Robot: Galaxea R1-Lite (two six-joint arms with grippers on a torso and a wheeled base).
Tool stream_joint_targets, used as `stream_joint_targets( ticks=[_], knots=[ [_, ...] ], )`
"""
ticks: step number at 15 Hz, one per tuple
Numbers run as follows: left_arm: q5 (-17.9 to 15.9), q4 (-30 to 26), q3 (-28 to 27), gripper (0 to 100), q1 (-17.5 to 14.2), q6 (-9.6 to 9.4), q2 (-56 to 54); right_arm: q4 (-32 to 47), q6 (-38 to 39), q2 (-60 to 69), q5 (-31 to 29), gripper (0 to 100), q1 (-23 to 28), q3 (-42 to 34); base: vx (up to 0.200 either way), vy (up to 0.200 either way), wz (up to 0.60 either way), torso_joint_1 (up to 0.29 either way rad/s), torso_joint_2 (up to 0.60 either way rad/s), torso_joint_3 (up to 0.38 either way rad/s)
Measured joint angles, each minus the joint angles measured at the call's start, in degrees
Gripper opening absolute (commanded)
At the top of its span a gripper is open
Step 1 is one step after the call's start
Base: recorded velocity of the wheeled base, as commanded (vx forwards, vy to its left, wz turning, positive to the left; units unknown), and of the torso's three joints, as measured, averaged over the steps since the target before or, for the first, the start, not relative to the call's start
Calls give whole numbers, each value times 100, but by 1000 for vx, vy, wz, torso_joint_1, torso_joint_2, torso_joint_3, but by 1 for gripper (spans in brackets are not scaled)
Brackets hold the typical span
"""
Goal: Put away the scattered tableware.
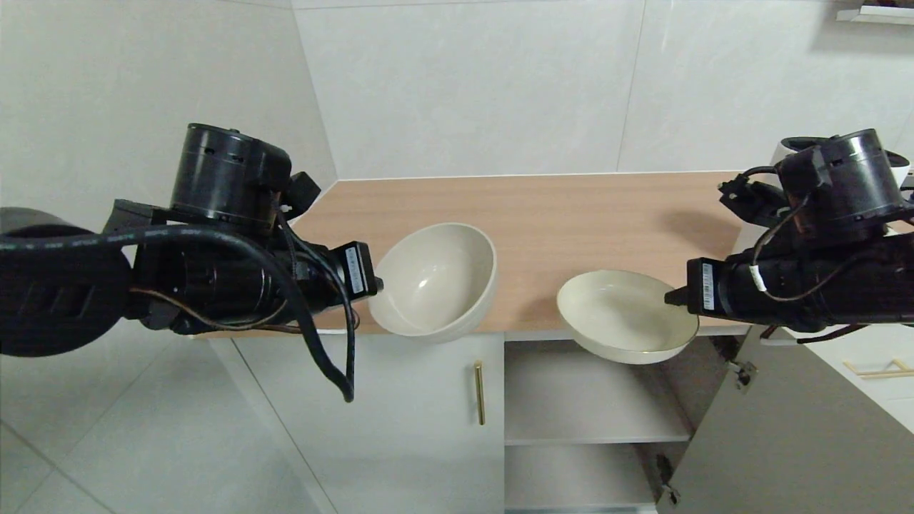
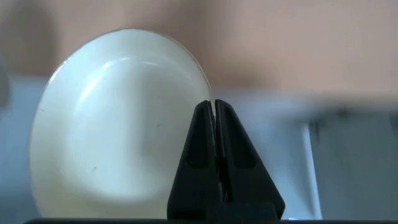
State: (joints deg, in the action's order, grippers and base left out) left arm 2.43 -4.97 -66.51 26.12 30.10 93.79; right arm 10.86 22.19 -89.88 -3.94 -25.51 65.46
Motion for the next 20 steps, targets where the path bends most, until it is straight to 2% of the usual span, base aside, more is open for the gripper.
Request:
stream_joint_targets(
  ticks=[3, 6, 10, 12, 20],
  knots=[
    [-29, -2, 138, 0, 50, -57, -102, 33, -10, 245, 110, 0, 16, -268, 0, 0, 0, 0, 0, 0],
    [-238, -11, 177, 0, 85, -71, -124, 27, -29, 297, 112, 0, 38, -477, 0, 0, 0, 0, 0, 0],
    [-321, -41, 304, 0, 195, -257, -135, 20, -38, 280, 93, 0, 46, -544, -50, 0, 0, 1, 1, 2],
    [-322, -38, 334, 0, 229, -268, -110, 16, -38, 254, 82, 0, 50, -549, -200, 0, 0, 7, 2, 0],
    [-307, -39, 351, 0, 245, -278, -69, 20, -40, 201, 68, 0, 49, -552, 0, 0, 0, 0, 0, 0]
  ],
)
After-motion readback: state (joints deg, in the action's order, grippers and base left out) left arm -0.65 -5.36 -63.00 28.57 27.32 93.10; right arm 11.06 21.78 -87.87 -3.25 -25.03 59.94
